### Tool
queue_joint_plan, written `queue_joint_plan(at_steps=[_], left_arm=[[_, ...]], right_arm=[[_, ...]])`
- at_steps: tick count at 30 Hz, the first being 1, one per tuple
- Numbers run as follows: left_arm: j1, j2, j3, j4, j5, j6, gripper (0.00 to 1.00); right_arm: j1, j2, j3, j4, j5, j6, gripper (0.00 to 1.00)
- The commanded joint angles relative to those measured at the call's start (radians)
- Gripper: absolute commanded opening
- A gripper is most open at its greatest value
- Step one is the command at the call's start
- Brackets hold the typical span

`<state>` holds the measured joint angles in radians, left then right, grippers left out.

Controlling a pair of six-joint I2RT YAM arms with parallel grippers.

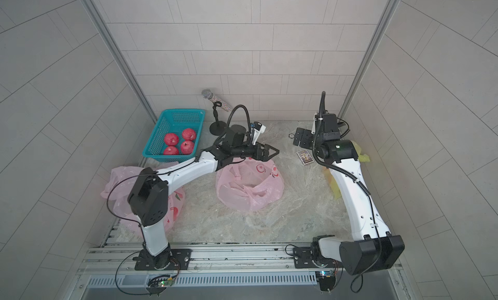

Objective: Untie the knot of a plastic bag & take out the apple
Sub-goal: Move the plastic bag to the center of the board.

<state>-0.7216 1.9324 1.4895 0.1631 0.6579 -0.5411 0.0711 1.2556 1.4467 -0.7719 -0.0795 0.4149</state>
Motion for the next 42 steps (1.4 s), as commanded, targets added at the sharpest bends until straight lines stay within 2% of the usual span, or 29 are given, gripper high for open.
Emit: queue_joint_plan(at_steps=[1, 3, 5, 8, 11, 13, 19, 23, 26, 33, 37, 42], left_arm=[[-0.018, 0.120, 0.035, 0.210, 0.145, -0.177, 1.00], [-0.047, 0.165, 0.072, 0.167, 0.135, -0.143, 1.00], [-0.079, 0.216, 0.148, 0.002, 0.108, -0.043, 1.00], [-0.084, 0.248, 0.199, -0.291, -0.084, 0.036, 1.00], [-0.041, 0.238, 0.164, -0.505, -0.247, 0.081, 1.00], [0.000, 0.217, 0.125, -0.605, -0.314, 0.107, 1.00], [0.201, 0.020, -0.242, -0.535, -0.405, 0.067, 1.00], [0.311, -0.099, -0.378, -0.570, -0.473, 0.123, 1.00], [0.361, -0.163, -0.426, -0.598, -0.479, 0.164, 1.00], [0.386, -0.293, -0.506, -0.674, -0.562, 0.207, 1.00], [0.475, -0.390, -0.551, -0.661, -0.521, 0.216, 1.00], [0.534, -0.468, -0.513, -0.685, -0.458, 0.265, 1.00]], right_arm=[[-0.007, -0.026, -0.028, -0.013, 0.016, 0.008, 1.00], [-0.007, -0.031, -0.038, -0.020, 0.005, 0.002, 1.00], [-0.008, -0.036, -0.048, -0.024, 0.004, -0.001, 1.00], [-0.009, -0.041, -0.058, -0.029, 0.020, -0.014, 1.00], [-0.018, -0.041, -0.072, -0.035, 0.040, -0.022, 1.00], [-0.033, -0.040, -0.083, -0.034, 0.054, -0.022, 1.00], [-0.085, -0.038, -0.092, -0.024, 0.085, -0.010, 1.00], [-0.110, -0.033, -0.100, -0.020, 0.097, -0.008, 1.00], [-0.129, -0.039, -0.112, -0.018, 0.129, -0.004, 1.00], [-0.213, -0.020, -0.132, -0.012, 0.215, -0.002, 1.00], [-0.258, 0.011, -0.125, -0.005, 0.276, -0.012, 1.00], [-0.343, 0.084, -0.138, 0.008, 0.322, -0.002, 1.00]])
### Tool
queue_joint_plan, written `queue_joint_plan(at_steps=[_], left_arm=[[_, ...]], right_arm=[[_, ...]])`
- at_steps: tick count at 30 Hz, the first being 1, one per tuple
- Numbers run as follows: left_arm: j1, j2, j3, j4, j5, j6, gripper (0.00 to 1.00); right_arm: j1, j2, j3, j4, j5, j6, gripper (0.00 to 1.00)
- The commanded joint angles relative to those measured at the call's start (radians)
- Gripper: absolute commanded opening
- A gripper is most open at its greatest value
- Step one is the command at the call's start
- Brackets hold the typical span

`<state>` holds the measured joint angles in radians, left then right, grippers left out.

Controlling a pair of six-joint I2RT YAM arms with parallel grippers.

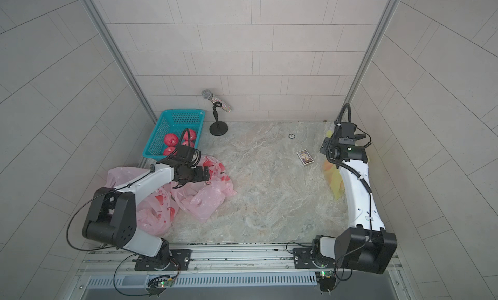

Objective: Untie the knot of a plastic bag & take out the apple
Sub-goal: Move the plastic bag to the center of the board, then pick up the plastic bag at the center of the board.

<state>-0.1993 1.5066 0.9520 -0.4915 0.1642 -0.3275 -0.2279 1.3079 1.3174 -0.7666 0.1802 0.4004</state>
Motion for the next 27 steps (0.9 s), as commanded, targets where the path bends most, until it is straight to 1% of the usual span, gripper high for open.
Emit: queue_joint_plan(at_steps=[1, 3, 6, 11, 14, 17, 20, 22, 27], left_arm=[[0.012, -0.060, 0.023, -0.017, 0.056, 0.053, 1.00], [0.012, -0.098, 0.010, 0.022, 0.102, 0.043, 1.00], [0.011, -0.130, 0.002, 0.050, 0.178, 0.026, 1.00], [0.008, -0.191, -0.003, 0.044, 0.226, 0.017, 1.00], [0.003, -0.233, 0.007, 0.049, 0.255, 0.016, 1.00], [-0.010, -0.270, 0.037, 0.048, 0.283, 0.019, 1.00], [-0.025, -0.292, 0.069, 0.049, 0.295, 0.016, 1.00], [-0.033, -0.295, 0.088, 0.060, 0.303, 0.004, 1.00], [-0.048, -0.280, 0.129, 0.084, 0.309, -0.018, 1.00]], right_arm=[[-0.059, 0.050, -0.018, 0.009, 0.077, 0.014, 1.00], [-0.084, 0.079, -0.043, 0.030, 0.098, 0.019, 1.00], [-0.112, 0.118, -0.069, 0.062, 0.092, 0.024, 1.00], [-0.122, 0.200, -0.086, 0.086, 0.132, 0.024, 1.00], [-0.131, 0.226, -0.097, 0.108, 0.127, 0.032, 1.00], [-0.149, 0.234, -0.111, 0.137, 0.121, 0.041, 0.93], [-0.178, 0.243, -0.117, 0.162, 0.030, 0.068, 0.77], [-0.179, 0.245, -0.114, 0.173, -0.001, 0.067, 0.56], [-0.180, 0.237, -0.117, 0.174, -0.102, 0.076, 0.10]])
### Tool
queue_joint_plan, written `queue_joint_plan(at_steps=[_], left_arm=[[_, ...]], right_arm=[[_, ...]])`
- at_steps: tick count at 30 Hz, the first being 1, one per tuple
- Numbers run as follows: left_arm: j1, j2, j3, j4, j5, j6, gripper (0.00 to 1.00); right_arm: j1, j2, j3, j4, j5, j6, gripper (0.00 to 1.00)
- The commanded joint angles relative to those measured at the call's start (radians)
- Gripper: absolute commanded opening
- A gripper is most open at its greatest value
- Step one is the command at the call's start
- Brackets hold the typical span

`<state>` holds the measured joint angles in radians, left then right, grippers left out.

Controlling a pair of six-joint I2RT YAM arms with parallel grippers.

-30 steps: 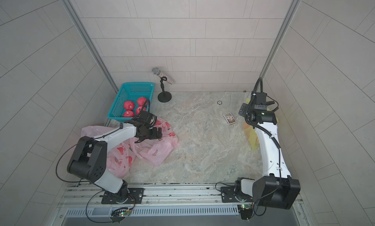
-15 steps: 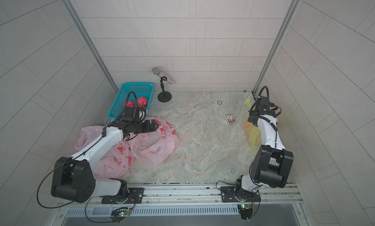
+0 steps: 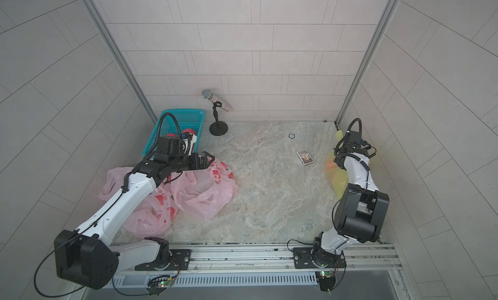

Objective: Untie the knot of a plastic bag & take out the apple
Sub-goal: Pick up the plastic bag at the center of the board.

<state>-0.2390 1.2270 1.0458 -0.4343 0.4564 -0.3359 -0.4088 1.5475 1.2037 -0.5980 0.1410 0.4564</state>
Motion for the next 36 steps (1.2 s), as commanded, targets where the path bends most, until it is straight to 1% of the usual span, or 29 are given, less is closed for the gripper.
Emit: queue_joint_plan(at_steps=[1, 2, 4, 9, 11, 14, 17, 20, 22, 25, 29, 30, 33, 36], left_arm=[[-0.012, 0.007, 0.044, 0.035, 0.015, -0.012, 1.00], [-0.019, 0.014, 0.052, 0.041, 0.013, -0.012, 1.00], [-0.034, 0.031, 0.076, 0.048, 0.002, -0.006, 1.00], [-0.067, 0.084, 0.112, 0.082, -0.026, -0.005, 1.00], [-0.070, 0.110, 0.125, 0.105, -0.011, -0.022, 1.00], [-0.069, 0.151, 0.157, 0.129, 0.017, -0.047, 1.00], [-0.071, 0.181, 0.185, 0.138, 0.033, -0.051, 1.00], [-0.077, 0.201, 0.210, 0.138, 0.042, -0.045, 1.00], [-0.082, 0.211, 0.224, 0.138, 0.042, -0.038, 1.00], [-0.094, 0.228, 0.241, 0.136, 0.045, -0.032, 1.00], [-0.118, 0.247, 0.260, 0.130, 0.036, -0.019, 1.00], [-0.125, 0.253, 0.265, 0.130, 0.037, -0.019, 1.00], [-0.148, 0.263, 0.276, 0.131, 0.032, -0.012, 1.00], [-0.170, 0.270, 0.276, 0.132, 0.025, -0.008, 1.00]], right_arm=[[0.001, -0.016, -0.008, 0.009, -0.073, 0.025, 0.03], [0.002, -0.031, -0.013, 0.013, -0.084, 0.028, 0.00], [0.002, -0.077, -0.023, 0.019, -0.093, 0.033, 0.00], [0.017, -0.198, -0.030, 0.007, -0.045, 0.050, 0.00], [0.043, -0.233, -0.018, -0.015, -0.019, 0.053, 0.00], [0.103, -0.297, -0.003, -0.044, 0.064, 0.045, 0.00], [0.137, -0.375, 0.008, -0.072, 0.073, 0.047, 0.00], [0.229, -0.452, 0.019, -0.078, 0.121, 0.014, 0.00], [0.283, -0.500, 0.018, -0.071, 0.120, -0.004, 0.00], [0.335, -0.514, 0.056, -0.108, 0.017, -0.027, 0.00], [0.430, -0.478, 0.113, -0.163, -0.141, -0.053, 0.00], [0.452, -0.470, 0.110, -0.159, -0.185, -0.054, 0.00], [0.529, -0.431, 0.106, -0.149, -0.259, -0.047, 0.00], [0.594, -0.378, 0.088, -0.097, -0.341, -0.031, 0.00]])
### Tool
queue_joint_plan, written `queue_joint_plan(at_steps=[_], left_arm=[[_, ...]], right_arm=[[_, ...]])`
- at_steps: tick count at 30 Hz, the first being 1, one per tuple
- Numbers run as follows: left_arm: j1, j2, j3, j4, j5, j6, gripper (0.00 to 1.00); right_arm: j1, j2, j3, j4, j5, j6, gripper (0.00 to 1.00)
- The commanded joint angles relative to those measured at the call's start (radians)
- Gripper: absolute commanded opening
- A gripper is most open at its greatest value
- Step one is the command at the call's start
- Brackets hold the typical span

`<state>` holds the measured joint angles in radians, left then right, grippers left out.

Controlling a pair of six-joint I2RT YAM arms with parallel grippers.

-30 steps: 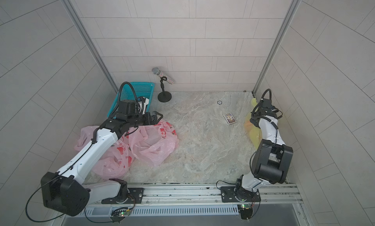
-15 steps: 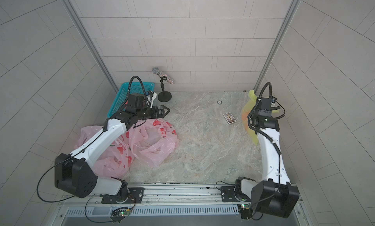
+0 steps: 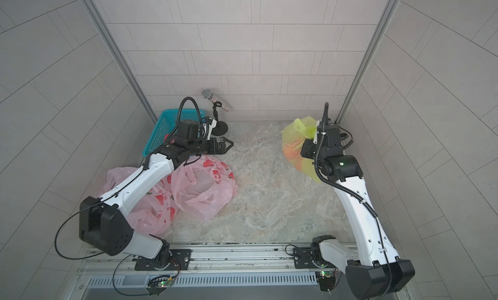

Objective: Untie the knot of a plastic bag & take out the apple
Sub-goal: Pick up the plastic bag at the center of the board, then place the plastic bag at the center of the board.

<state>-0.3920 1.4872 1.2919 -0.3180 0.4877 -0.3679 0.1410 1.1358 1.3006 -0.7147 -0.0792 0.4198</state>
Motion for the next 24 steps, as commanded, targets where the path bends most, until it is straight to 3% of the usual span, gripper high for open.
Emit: queue_joint_plan(at_steps=[1, 5, 11, 18, 20, 24], left_arm=[[-0.021, 0.011, 0.027, 0.017, -0.007, 0.023, 1.00], [-0.047, 0.010, 0.002, 0.044, -0.003, 0.013, 1.00], [-0.116, 0.016, -0.032, 0.085, -0.013, -0.010, 1.00], [-0.189, 0.039, -0.093, 0.148, -0.024, -0.037, 0.97], [-0.211, 0.048, -0.106, 0.170, -0.030, -0.046, 0.95], [-0.249, 0.081, -0.117, 0.223, -0.037, -0.054, 0.87]], right_arm=[[0.070, 0.055, -0.010, 0.029, -0.129, 0.010, 0.00], [0.163, 0.142, -0.051, 0.111, -0.097, 0.029, 0.00], [0.208, 0.295, -0.116, 0.251, -0.067, 0.075, 0.00], [0.275, 0.336, -0.167, 0.297, 0.002, 0.144, 0.00], [0.281, 0.343, -0.176, 0.297, -0.042, 0.156, 0.00], [0.288, 0.335, -0.178, 0.251, -0.172, 0.128, 0.39]])
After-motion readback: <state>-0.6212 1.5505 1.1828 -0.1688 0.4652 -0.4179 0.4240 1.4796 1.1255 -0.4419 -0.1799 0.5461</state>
